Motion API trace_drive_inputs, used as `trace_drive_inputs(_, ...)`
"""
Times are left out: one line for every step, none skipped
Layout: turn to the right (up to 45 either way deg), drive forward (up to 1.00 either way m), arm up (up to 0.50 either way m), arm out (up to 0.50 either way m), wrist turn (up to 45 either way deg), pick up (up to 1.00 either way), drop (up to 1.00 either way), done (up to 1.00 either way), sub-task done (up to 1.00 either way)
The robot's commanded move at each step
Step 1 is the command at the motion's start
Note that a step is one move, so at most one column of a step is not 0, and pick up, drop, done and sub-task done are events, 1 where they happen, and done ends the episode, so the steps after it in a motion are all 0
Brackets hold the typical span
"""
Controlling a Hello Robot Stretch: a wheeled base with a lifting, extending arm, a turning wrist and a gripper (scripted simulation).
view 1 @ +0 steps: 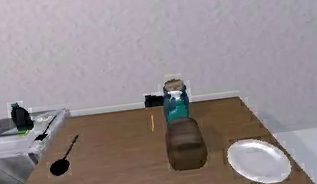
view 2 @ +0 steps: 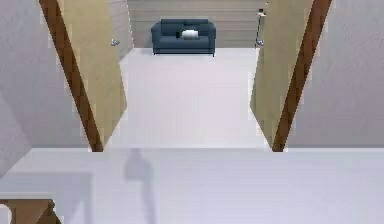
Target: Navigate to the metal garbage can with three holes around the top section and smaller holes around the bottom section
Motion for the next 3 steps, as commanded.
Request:
trace_drive_inputs(-45.0, 0.00, 0.00, 0.00, 0.0, 0.00, 0.00, 0.00, 0.00)
trace_drive_inputs(-45.0, 0.00, 0.00, 0.00, 0.0, 0.00, 0.00, 0.00, 0.00)
trace_drive_inputs(-45.0, 0.00, 0.00, 0.00, 0.0, 0.00, 0.00, 0.00, 0.00)
